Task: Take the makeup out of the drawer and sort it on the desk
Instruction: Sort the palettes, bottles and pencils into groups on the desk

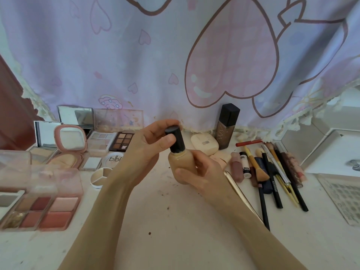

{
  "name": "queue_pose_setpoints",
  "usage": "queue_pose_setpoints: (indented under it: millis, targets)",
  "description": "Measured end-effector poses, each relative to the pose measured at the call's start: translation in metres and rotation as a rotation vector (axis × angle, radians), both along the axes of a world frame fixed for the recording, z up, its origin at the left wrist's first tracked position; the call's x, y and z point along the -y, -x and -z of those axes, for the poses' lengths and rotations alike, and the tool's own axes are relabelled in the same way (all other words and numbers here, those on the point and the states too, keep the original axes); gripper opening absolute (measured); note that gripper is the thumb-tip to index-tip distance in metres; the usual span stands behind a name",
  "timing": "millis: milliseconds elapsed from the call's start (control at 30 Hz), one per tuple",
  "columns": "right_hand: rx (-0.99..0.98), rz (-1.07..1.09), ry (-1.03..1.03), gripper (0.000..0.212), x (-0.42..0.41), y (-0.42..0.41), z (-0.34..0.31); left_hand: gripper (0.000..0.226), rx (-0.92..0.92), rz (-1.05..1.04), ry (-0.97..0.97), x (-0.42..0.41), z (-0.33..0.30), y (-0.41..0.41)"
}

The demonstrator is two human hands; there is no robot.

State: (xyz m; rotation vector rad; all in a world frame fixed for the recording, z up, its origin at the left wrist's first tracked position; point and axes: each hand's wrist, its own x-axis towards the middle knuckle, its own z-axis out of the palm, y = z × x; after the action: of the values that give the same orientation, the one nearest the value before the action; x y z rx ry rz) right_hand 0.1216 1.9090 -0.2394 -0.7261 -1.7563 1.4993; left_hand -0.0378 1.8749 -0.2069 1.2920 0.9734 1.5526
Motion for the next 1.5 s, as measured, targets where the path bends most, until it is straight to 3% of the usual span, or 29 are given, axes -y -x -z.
queue_pose_setpoints:
  millis: [100, 400, 733, 900, 1267, 1434, 1500]
  targets:
    - [-0.007, -0.007, 0.01, 0.029, 0.0, -0.001, 0.0, 0.053, -0.061, 0.085, 0.021, 0.006, -0.004, 0.006]
    - [0.041, 0.038, -0.051, 0.034, 0.003, 0.002, -0.005, 0.047, 0.063, -0.087, -0.022, -0.002, 0.0, -0.002]
    - [0.048, 0.051, -0.057, 0.032, 0.004, 0.003, -0.003, 0.048, 0.096, -0.122, -0.028, -0.003, -0.001, -0.001]
    - [0.036, 0.044, -0.064, 0.034, 0.004, 0.003, -0.004, 0.029, 0.081, -0.159, 0.01, -0.004, -0.001, 0.0]
    - [0.055, 0.037, -0.081, 0.033, 0.004, 0.004, -0.001, 0.041, -0.007, -0.14, -0.004, -0.002, 0.0, 0.001]
    - [0.048, 0.056, -0.044, 0.032, -0.002, 0.005, -0.004, 0.029, 0.016, -0.287, 0.039, -0.007, 0.003, 0.005]
    - [0.085, 0.093, -0.064, 0.033, -0.01, 0.006, -0.009, 0.023, -0.239, -0.522, 0.036, -0.011, 0.011, 0.008]
